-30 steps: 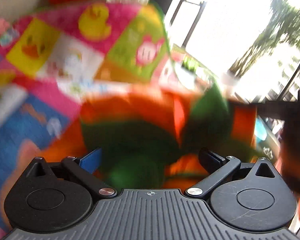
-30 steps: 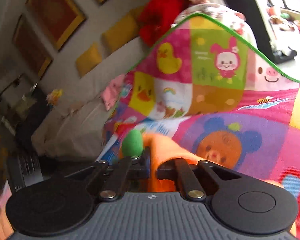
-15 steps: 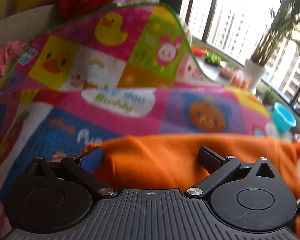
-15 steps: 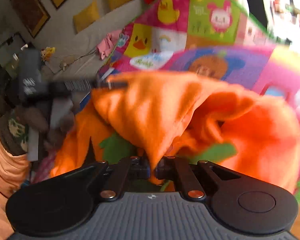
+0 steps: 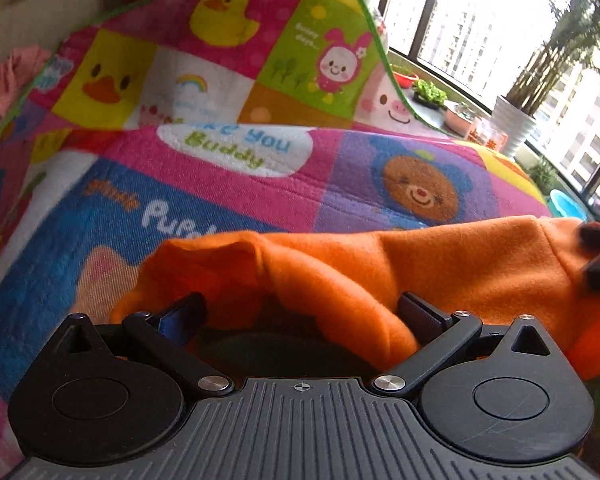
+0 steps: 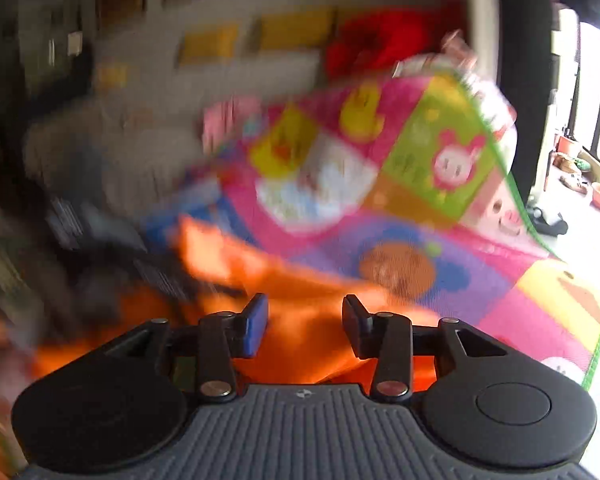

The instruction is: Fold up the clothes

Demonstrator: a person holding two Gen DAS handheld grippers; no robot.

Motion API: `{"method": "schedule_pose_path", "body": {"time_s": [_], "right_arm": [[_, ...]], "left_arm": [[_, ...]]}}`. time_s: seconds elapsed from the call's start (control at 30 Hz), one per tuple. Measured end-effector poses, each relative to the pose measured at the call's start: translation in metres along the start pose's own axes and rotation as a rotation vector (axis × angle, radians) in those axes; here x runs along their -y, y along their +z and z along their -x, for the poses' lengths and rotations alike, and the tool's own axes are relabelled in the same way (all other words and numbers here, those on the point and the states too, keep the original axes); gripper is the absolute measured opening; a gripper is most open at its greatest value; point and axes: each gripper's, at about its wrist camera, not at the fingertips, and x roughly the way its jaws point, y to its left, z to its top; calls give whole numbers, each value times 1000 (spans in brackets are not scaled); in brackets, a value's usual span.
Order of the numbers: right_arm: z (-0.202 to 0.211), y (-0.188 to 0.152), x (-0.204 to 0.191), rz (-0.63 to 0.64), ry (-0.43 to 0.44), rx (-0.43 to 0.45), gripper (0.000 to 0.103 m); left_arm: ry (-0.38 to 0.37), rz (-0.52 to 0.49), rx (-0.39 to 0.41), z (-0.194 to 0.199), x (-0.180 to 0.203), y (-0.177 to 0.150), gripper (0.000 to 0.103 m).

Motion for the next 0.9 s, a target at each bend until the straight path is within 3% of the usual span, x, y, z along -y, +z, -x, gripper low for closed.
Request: {"method": "schedule_pose_path", "body": {"time_s": [0.1, 0.17, 0.23, 0.3, 0.37, 0.57, 0.67, 0.73, 0.8, 0.9], "right_arm": [[-27, -3, -2, 46, -33, -66, 41], [-44, -5, -3, 76, -55, -107, 41], [-43, -11, -8, 103, -76, -93, 41], [-42, -17, -12, 130, -97, -79, 41], [-41, -23, -17, 157, -118, -64, 42], [-44, -34, -27, 223, -160, -30, 42], [-36, -28, -27, 237, -140, -29, 43], [-26, -19, -28, 250, -121, -2, 43], [-12, -5, -31, 267, -96, 46, 47], [-6, 11, -47, 332, -9, 87, 61]], "left_arm": [[-77, 66, 20, 23, -15, 0, 103], [-160, 90, 61, 46, -21, 0, 103], [-268, 146, 64, 57, -25, 0, 103], [-365, 209, 22, 49, -26, 0, 103], [-402, 240, -13, 31, -22, -1, 103], [-341, 254, -44, 7, -15, 6, 103], [-308, 260, -58, -4, -11, 10, 103], [-239, 213, -66, -7, -10, 5, 103], [-213, 164, -60, -5, -9, -1, 103], [-195, 137, -59, -2, -7, -5, 103]]}}
